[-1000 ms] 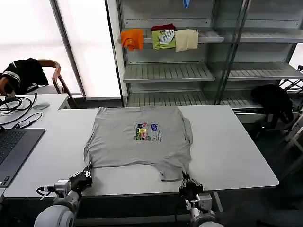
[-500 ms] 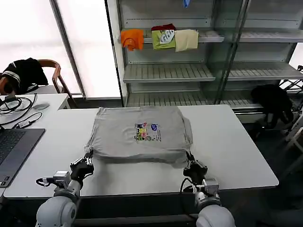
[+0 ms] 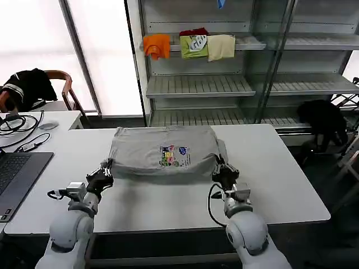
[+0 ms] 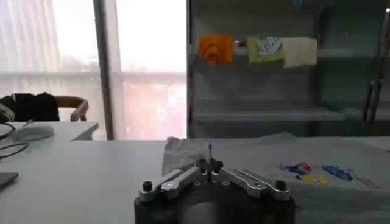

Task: Fold and organize the clothes.

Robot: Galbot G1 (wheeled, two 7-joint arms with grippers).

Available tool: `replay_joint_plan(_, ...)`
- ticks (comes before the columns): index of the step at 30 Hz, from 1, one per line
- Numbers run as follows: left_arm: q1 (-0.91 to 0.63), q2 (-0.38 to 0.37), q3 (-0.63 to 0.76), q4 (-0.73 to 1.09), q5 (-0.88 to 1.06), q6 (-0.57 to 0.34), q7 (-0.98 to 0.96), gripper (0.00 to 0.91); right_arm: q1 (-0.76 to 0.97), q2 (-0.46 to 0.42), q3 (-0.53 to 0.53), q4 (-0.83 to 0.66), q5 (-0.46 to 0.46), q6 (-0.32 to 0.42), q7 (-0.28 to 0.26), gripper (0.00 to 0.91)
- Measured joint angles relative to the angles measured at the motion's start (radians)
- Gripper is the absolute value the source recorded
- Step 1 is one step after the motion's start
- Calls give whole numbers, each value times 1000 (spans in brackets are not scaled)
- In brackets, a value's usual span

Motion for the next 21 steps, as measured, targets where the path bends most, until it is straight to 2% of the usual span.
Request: replay_joint_plan(21,-203,7,51,252,-11,24,13,10,183,92,-7,-266,-5,-29,-22,0)
